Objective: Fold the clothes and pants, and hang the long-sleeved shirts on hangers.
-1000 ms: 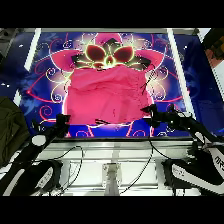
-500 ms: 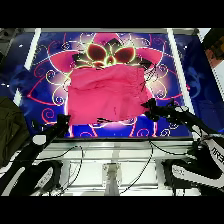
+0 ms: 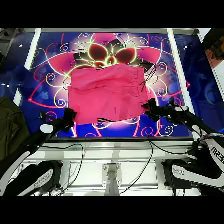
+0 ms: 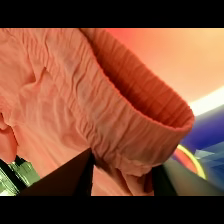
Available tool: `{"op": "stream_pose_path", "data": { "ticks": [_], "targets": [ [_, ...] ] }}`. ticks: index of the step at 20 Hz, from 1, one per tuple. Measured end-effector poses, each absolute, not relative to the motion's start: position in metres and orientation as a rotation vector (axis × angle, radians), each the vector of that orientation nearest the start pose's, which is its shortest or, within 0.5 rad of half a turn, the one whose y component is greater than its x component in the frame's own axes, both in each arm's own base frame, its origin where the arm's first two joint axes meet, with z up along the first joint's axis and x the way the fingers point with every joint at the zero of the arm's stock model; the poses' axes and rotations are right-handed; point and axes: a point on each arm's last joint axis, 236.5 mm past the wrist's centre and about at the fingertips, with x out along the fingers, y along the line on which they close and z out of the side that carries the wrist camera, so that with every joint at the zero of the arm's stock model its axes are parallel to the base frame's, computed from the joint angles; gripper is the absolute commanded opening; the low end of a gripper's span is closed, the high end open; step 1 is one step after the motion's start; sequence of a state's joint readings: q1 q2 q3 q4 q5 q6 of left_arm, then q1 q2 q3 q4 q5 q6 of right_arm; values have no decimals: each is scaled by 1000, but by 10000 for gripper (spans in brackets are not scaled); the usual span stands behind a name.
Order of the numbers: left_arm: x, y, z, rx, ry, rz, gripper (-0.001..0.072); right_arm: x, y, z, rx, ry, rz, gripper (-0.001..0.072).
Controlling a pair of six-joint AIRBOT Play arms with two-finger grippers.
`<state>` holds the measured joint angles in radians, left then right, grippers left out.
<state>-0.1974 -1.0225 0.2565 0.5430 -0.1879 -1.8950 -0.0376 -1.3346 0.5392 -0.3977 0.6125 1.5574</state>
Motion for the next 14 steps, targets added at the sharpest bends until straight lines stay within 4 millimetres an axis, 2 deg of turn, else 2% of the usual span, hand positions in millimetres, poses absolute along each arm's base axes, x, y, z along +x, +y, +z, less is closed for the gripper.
{"op": "stream_pose_path", "data": {
  "ticks": [2,3,6,8,12,14],
  "targets": [
    [308,-104,-110,-1220,959,287,6,345,112,-116,1264,1210,-135,91],
    [310,-105,-109,-1219,958,283,5,345,111,-117,1256,1209,-136,20],
    [321,-107,-99,-1189,934,247,4,346,111,-115,1229,1203,-113,16],
    [331,-109,-81,-1104,894,167,2,344,116,-107,1195,1205,-59,16],
    [335,-119,-24,-955,793,-26,0,335,121,-66,1091,1175,56,16],
    [330,-124,10,-908,731,-113,0,323,123,-43,1043,1170,93,17]
  ]
}}
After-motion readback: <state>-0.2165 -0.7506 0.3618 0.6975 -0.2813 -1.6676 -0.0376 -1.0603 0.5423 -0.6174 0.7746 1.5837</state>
